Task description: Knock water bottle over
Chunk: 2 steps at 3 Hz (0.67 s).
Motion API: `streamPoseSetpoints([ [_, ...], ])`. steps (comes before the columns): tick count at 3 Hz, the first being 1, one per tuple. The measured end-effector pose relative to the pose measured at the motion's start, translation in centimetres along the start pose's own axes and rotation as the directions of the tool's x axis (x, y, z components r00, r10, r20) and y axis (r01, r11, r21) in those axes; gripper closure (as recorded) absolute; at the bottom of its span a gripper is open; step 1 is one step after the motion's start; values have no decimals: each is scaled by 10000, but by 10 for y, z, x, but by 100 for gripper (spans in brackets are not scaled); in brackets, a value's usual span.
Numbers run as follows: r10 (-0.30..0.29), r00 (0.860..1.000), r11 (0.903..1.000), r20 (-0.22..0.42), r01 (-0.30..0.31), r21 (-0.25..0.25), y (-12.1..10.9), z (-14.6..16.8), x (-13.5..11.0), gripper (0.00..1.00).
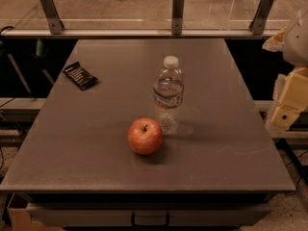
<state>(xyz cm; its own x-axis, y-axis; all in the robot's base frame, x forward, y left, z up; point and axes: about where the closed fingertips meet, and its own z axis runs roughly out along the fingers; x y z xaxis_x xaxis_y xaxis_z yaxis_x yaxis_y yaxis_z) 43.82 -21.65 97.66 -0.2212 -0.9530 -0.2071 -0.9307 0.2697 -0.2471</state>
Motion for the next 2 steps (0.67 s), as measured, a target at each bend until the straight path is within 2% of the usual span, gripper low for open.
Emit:
streamPoseSetpoints([
  [1, 0, 10000, 10000, 1, 0, 2, 0, 0, 0, 0],
  [2, 203, 9984, 9998, 523, -199, -81, 2, 6, -8, 0],
])
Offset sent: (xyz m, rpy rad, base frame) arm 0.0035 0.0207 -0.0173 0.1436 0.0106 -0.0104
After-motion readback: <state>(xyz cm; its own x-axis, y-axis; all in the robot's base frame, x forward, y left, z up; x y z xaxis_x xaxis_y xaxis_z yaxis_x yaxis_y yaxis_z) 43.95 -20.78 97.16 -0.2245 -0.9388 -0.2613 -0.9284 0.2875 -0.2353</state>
